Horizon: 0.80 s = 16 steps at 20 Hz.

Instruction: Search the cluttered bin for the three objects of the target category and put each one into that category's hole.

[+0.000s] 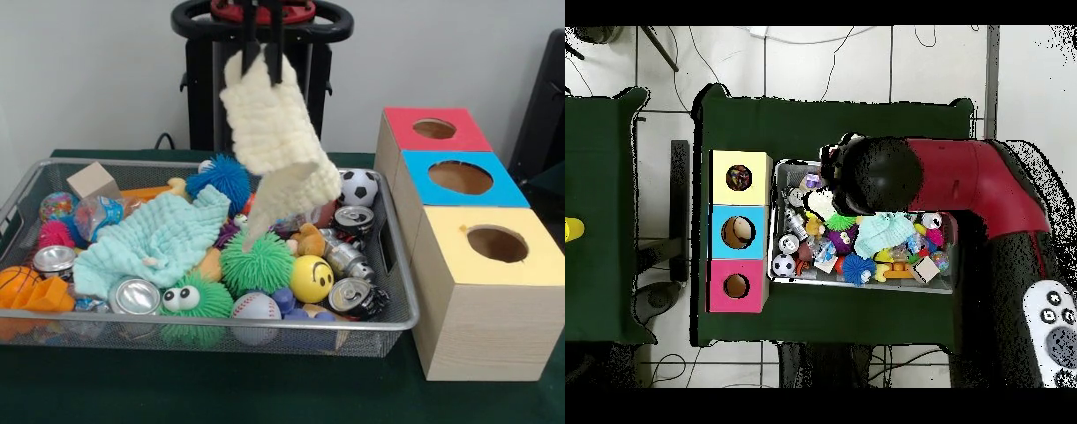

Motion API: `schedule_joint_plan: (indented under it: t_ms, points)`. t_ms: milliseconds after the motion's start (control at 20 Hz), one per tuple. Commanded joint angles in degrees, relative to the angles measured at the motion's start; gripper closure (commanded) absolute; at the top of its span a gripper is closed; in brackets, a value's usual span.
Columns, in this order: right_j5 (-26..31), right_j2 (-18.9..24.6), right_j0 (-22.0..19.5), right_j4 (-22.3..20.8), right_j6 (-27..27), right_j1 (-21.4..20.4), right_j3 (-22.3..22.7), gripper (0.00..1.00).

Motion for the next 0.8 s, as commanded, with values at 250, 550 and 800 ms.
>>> schedule_joint_plan:
  t_ms: [250,550,800]
  points:
    - [-3.8,4.68,-8.81,-0.89,-15.6,-0.86,8.23,1.0]
    - [-6.94,6.47,-12.82,-1.3,-15.6,-0.45,12.75,1.0]
    - [-10.28,8.18,-15.94,-2.5,-15.54,-1.06,16.23,1.0]
